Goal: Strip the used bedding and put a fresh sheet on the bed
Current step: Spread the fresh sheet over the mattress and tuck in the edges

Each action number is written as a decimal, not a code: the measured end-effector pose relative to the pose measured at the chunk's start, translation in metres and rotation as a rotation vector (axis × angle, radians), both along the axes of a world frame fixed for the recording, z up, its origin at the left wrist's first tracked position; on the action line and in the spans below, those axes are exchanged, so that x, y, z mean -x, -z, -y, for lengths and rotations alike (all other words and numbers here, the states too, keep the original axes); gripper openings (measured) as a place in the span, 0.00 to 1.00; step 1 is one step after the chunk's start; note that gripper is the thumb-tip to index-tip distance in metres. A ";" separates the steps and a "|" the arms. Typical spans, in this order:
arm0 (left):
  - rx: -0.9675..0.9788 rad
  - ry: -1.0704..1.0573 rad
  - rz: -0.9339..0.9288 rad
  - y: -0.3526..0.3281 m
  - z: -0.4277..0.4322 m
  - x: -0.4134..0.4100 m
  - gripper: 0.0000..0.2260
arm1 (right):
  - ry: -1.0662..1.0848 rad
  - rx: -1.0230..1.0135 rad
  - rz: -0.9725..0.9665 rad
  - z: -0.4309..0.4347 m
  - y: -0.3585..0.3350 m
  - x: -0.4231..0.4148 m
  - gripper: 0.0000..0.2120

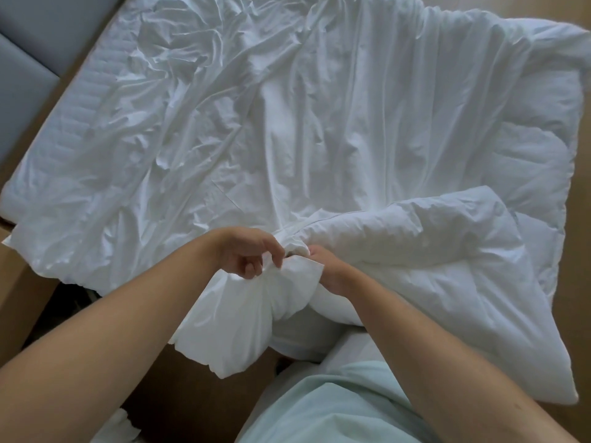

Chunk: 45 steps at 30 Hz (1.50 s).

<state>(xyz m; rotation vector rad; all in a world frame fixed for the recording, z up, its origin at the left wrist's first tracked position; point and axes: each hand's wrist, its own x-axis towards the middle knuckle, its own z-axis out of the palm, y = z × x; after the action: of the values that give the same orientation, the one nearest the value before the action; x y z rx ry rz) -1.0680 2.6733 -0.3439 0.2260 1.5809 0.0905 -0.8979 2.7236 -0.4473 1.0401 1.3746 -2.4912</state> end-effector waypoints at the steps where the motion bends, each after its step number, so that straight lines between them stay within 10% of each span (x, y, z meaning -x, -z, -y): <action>1: -0.021 0.055 -0.067 0.001 -0.001 -0.003 0.11 | -0.017 -0.038 0.005 0.000 -0.001 0.000 0.06; 5: -0.126 0.228 -0.246 0.007 0.000 -0.008 0.07 | -0.097 -0.110 -0.032 -0.023 -0.008 -0.008 0.10; 7: -0.154 0.244 -0.236 0.008 0.002 -0.007 0.06 | 0.199 -0.180 0.039 -0.053 -0.003 -0.026 0.10; 12: -0.262 0.324 -0.200 0.013 0.002 -0.010 0.14 | 0.601 -0.927 0.953 -0.169 0.029 -0.126 0.30; 16: -0.332 0.353 -0.224 0.027 -0.003 -0.020 0.21 | 0.507 -0.533 1.294 -0.215 0.068 -0.193 0.59; 20: -0.387 0.409 -0.264 0.044 -0.008 -0.032 0.18 | 0.598 -0.249 1.130 -0.224 0.101 -0.208 0.65; 24: -0.440 0.429 -0.363 0.062 -0.017 -0.040 0.14 | 0.559 -0.245 0.950 -0.216 0.117 -0.212 0.42; 30: -0.480 0.404 -0.347 0.069 -0.023 -0.047 0.14 | -0.273 -1.097 1.139 -0.187 0.078 -0.157 0.27; 35: -0.463 0.323 -0.268 0.054 -0.011 -0.037 0.14 | 0.079 -0.966 0.464 -0.161 0.025 -0.094 0.11; 39: -0.511 0.226 -0.259 0.044 0.009 -0.028 0.14 | 0.020 -0.950 0.006 -0.119 -0.019 -0.034 0.19; 45: -0.555 0.121 -0.317 0.031 0.042 -0.030 0.11 | -0.482 -0.919 -0.154 -0.052 -0.023 0.008 0.31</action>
<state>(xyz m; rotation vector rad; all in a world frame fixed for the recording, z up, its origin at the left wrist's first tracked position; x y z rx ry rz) -1.0380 2.6315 -0.3748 0.8003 1.8261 0.4175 -0.9058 2.7753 -0.4248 0.4757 2.5380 -1.5930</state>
